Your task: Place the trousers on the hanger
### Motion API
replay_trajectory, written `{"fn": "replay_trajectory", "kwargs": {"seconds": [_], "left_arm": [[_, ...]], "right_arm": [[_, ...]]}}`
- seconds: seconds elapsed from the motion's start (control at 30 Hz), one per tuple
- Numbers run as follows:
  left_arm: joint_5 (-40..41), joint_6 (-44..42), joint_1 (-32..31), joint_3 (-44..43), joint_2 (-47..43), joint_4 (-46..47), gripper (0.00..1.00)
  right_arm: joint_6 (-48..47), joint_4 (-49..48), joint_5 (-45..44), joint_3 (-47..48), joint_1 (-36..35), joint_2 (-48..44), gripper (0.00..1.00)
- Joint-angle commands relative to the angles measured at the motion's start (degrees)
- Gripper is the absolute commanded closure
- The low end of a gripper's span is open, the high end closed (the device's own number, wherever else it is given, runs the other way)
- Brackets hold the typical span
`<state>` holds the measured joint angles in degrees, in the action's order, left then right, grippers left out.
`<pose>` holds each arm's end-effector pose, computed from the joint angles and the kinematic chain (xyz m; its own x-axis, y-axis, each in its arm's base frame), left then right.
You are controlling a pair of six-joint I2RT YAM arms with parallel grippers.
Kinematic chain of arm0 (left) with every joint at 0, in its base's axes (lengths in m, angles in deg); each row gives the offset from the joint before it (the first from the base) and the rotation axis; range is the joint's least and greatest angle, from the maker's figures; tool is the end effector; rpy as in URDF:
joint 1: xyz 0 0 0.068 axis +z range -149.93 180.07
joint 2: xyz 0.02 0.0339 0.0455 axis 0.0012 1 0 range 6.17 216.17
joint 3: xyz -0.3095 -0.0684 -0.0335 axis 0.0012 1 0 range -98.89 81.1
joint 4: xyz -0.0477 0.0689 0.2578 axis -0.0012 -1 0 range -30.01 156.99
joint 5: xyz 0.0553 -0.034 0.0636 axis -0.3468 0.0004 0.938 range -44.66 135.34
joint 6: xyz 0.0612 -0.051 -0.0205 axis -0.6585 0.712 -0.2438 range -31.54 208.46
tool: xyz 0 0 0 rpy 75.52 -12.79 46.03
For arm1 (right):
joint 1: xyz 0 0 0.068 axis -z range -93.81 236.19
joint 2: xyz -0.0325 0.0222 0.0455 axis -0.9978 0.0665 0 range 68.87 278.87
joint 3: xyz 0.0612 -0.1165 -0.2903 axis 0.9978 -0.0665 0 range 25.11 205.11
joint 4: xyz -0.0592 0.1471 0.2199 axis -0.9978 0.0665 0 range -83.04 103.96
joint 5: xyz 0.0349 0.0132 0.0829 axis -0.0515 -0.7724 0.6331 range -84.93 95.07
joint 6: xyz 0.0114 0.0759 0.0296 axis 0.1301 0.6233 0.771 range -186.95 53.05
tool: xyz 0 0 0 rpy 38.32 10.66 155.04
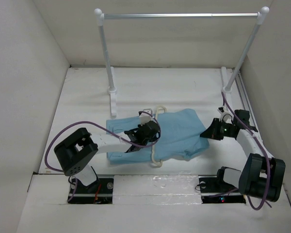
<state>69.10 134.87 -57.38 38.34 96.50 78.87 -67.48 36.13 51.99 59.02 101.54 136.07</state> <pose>0.2135 -0.2807 0.1954 -0.6474 -0.2176 -0.7304 0.1831 0.8859 -0.4262 0.2092 -0.0032 0.2015 -0.8537 0.2278 -0.4683 -0.1527 0.7502 0.6433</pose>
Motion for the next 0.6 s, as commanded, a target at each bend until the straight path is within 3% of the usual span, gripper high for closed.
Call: {"fn": "replay_trajectory", "kwargs": {"seconds": [0.0, 0.23, 0.57], "left_arm": [[3.74, -3.62, 1.55, -0.21, -2.26, -8.98, 1.0], [11.91, 3.48, -0.03, -13.38, 0.91, -20.46, 1.0], [12.53, 8.59, 2.69, -6.81, -0.42, -22.95, 1.0]], "right_arm": [[-2.8, -1.75, -1.82, 1.6, 0.29, 1.18, 1.0], [-3.77, 2.11, -9.2, -2.71, -0.33, -1.8, 1.0], [-0.25, 7.83, -12.72, -3.67, 1.43, -14.45, 1.0]]}}
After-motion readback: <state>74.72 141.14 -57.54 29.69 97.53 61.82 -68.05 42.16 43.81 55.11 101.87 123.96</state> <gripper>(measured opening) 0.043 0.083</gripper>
